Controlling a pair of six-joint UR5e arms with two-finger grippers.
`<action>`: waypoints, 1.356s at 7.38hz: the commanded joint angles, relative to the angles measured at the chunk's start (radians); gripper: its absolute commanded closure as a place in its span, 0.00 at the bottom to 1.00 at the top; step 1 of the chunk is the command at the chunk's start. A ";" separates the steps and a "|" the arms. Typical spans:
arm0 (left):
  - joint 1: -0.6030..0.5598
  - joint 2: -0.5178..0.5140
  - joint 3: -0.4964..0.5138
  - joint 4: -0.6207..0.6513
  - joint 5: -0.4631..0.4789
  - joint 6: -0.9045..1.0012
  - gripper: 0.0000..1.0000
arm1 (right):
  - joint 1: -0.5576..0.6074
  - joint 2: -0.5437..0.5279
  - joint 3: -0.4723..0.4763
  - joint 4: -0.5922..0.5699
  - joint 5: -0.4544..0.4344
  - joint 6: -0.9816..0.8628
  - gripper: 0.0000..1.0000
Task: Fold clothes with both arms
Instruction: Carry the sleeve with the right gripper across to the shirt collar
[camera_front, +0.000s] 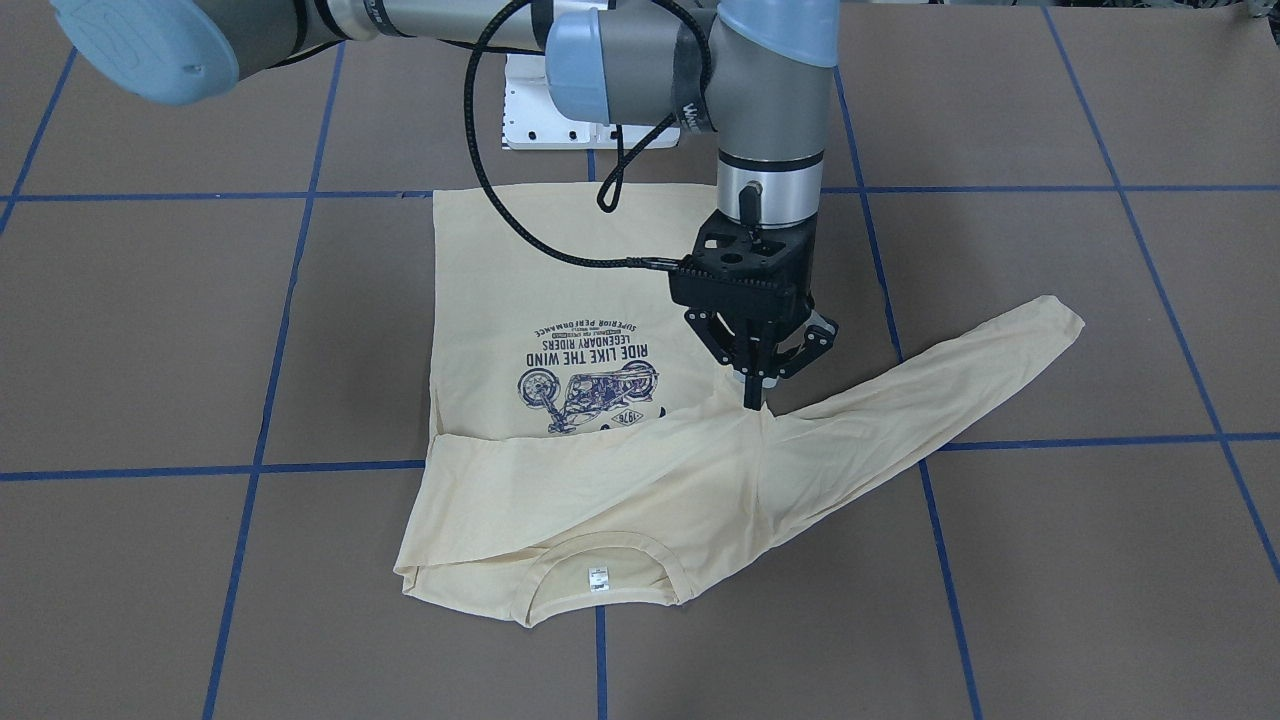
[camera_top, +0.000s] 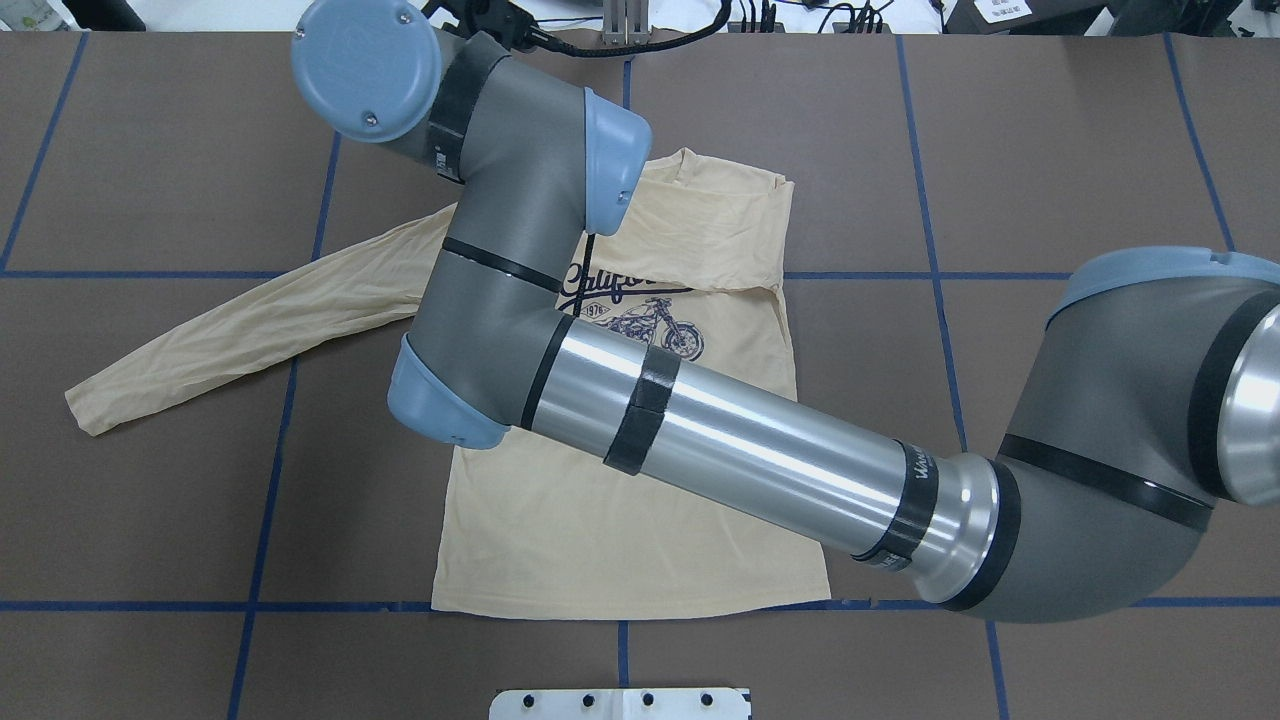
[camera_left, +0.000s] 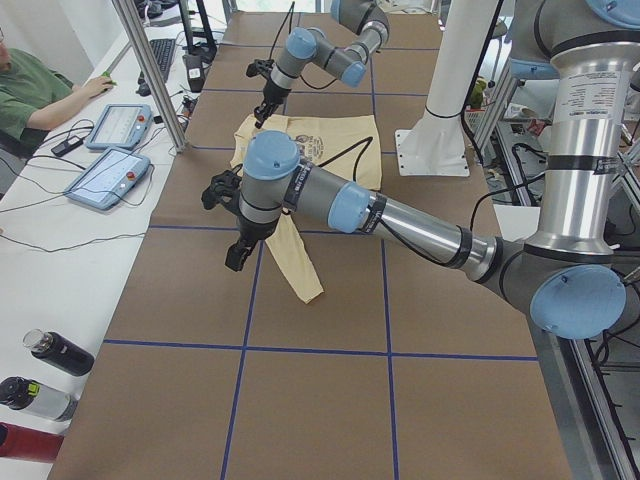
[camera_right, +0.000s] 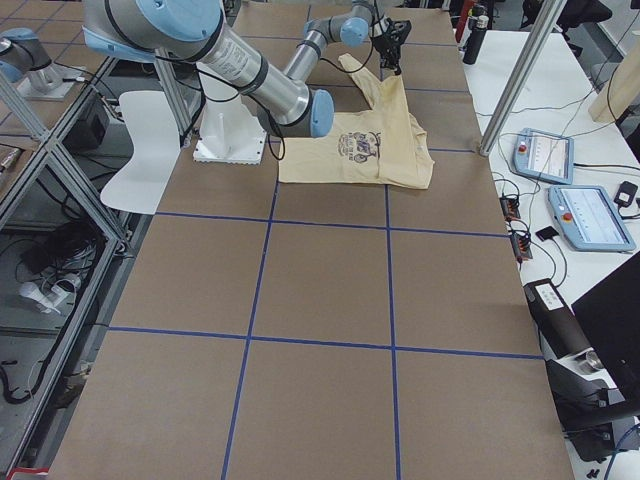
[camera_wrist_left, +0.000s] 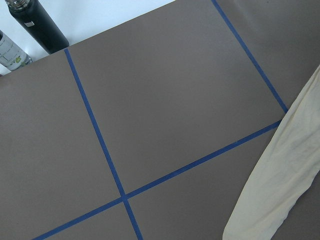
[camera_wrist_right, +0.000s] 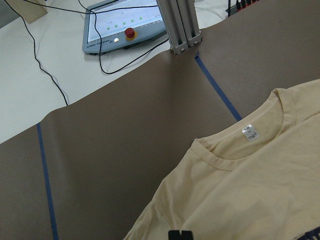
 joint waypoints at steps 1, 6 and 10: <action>0.000 0.000 -0.001 0.000 0.000 0.002 0.00 | 0.001 0.124 -0.180 0.046 0.000 0.051 0.02; 0.064 0.000 -0.033 -0.058 -0.032 -0.005 0.00 | 0.168 0.031 -0.067 -0.123 0.319 -0.126 0.00; 0.297 0.128 -0.047 -0.394 -0.005 -0.244 0.00 | 0.408 -0.434 0.396 -0.227 0.581 -0.543 0.00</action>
